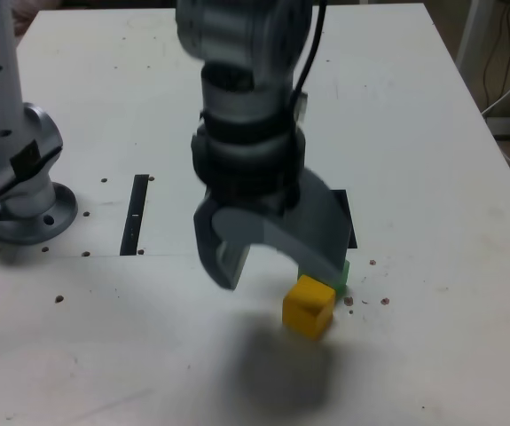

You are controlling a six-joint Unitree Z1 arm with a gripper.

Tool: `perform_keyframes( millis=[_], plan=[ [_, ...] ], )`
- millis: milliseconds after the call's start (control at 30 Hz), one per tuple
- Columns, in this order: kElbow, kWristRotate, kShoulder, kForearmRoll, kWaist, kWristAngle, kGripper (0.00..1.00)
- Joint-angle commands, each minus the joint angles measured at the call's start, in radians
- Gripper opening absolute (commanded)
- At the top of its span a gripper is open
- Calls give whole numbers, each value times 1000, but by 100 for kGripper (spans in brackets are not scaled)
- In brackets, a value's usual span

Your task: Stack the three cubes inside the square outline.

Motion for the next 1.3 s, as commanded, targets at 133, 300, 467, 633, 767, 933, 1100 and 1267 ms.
perform_keyframes(
  millis=[133,300,467,633,767,933,1100,1267],
  plan=[
    [-20,10,68,1,-27,7,99],
    [-23,30,98,-7,-29,32,99],
    [-25,55,108,-15,-29,79,98],
    [-26,68,122,-26,-29,95,97],
    [-26,73,141,-36,-29,90,96],
    [-25,82,160,-55,-29,74,95],
    [-27,96,184,-77,-29,62,93],
    [-17,100,205,-100,-26,53,88]
  ],
)
